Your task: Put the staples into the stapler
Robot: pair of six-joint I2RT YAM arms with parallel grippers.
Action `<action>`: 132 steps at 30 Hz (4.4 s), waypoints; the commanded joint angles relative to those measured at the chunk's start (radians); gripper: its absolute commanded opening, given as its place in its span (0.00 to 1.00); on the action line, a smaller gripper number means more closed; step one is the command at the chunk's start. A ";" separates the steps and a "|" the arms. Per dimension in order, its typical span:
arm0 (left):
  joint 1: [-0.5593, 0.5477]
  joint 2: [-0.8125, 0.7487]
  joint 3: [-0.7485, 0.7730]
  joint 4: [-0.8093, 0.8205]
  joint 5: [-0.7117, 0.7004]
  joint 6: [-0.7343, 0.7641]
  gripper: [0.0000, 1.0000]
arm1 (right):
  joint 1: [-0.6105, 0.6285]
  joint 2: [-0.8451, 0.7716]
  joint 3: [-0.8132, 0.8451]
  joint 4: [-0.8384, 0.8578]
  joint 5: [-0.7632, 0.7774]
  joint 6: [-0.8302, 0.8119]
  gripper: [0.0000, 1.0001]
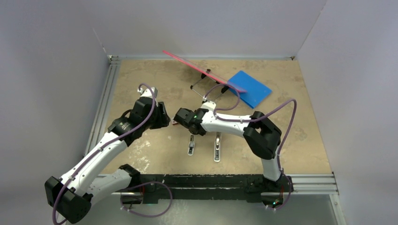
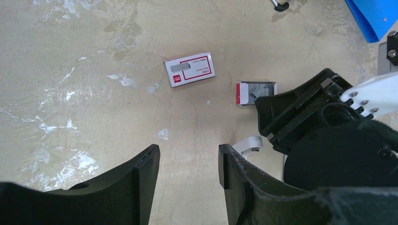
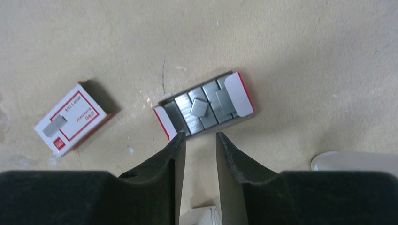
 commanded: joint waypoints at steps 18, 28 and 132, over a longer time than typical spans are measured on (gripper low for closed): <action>0.007 0.008 -0.003 0.023 0.000 0.016 0.49 | -0.040 0.057 0.064 0.032 0.066 -0.031 0.32; 0.007 0.007 -0.004 0.022 0.000 0.016 0.49 | -0.040 0.086 0.065 0.009 0.069 -0.014 0.31; 0.007 0.030 -0.262 0.154 0.216 -0.182 0.29 | 0.259 -0.190 -0.322 0.060 -0.199 -0.057 0.42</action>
